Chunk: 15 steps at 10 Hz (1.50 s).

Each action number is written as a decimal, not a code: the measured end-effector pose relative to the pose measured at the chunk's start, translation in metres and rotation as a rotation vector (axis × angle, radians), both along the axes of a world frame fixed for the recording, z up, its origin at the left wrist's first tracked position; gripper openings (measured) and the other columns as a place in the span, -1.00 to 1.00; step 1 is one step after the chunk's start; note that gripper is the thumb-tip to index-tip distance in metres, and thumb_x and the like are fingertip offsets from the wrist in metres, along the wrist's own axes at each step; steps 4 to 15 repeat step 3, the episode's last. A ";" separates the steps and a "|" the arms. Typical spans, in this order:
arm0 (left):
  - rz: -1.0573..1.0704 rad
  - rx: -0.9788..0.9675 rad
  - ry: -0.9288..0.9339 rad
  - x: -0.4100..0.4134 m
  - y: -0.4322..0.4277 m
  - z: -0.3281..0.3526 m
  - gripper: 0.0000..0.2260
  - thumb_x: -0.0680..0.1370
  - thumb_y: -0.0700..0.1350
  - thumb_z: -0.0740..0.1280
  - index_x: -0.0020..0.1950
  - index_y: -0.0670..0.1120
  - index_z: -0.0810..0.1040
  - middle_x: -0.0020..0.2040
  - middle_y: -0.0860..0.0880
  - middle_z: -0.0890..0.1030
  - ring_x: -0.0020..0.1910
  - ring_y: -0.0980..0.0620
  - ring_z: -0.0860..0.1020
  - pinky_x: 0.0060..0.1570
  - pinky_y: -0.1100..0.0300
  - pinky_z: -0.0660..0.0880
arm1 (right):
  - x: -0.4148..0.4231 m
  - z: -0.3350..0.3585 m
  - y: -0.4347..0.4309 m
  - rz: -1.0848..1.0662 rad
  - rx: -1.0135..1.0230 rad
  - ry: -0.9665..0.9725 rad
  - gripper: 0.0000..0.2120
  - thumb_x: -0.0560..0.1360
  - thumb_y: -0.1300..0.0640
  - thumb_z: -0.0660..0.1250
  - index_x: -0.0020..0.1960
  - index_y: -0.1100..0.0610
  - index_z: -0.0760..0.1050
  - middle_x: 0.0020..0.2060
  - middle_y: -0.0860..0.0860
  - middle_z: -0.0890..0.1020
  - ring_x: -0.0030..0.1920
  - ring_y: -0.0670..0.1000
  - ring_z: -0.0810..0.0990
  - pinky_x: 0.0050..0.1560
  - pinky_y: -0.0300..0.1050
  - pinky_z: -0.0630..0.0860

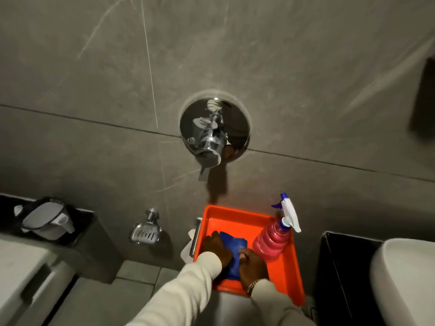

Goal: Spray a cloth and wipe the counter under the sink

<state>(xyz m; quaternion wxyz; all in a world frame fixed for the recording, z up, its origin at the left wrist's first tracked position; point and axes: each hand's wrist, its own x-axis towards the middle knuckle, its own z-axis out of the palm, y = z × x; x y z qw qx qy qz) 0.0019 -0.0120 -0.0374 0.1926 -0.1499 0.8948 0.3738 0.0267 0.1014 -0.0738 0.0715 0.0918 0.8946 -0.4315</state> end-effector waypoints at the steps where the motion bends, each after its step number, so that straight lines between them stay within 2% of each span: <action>1: -0.046 0.096 0.150 0.006 0.006 0.024 -0.38 0.39 0.01 0.24 0.43 -0.14 0.27 0.39 -0.12 0.40 0.37 -0.10 0.38 0.36 0.21 0.24 | 0.004 0.026 -0.004 0.061 0.077 0.219 -0.58 0.43 -0.02 0.05 -0.04 0.11 0.63 -0.06 0.05 0.71 0.00 0.09 0.63 0.09 -0.14 0.47; 2: 0.044 0.295 0.550 0.001 0.015 0.073 -0.60 0.51 -0.11 0.26 0.35 0.03 0.37 0.34 -0.08 0.48 0.35 -0.04 0.43 0.25 0.33 0.23 | -0.011 0.089 -0.007 -0.108 -0.036 0.699 -0.79 0.45 0.02 0.19 -0.08 -0.15 0.59 -0.17 -0.34 0.65 -0.12 -0.19 0.63 0.02 -0.45 0.43; 3: 0.044 0.382 1.060 -0.015 0.023 0.144 -0.61 0.49 -0.03 0.22 0.32 0.03 0.41 0.37 -0.08 0.48 0.39 0.04 0.40 0.39 0.07 0.31 | -0.032 0.173 0.010 -0.095 0.046 1.043 -0.69 0.49 -0.02 0.16 0.14 -0.04 0.56 0.09 -0.11 0.65 0.08 -0.10 0.61 0.16 -0.25 0.47; 15: 0.044 0.382 1.060 -0.015 0.023 0.144 -0.61 0.49 -0.03 0.22 0.32 0.03 0.41 0.37 -0.08 0.48 0.39 0.04 0.40 0.39 0.07 0.31 | -0.032 0.173 0.010 -0.095 0.046 1.043 -0.69 0.49 -0.02 0.16 0.14 -0.04 0.56 0.09 -0.11 0.65 0.08 -0.10 0.61 0.16 -0.25 0.47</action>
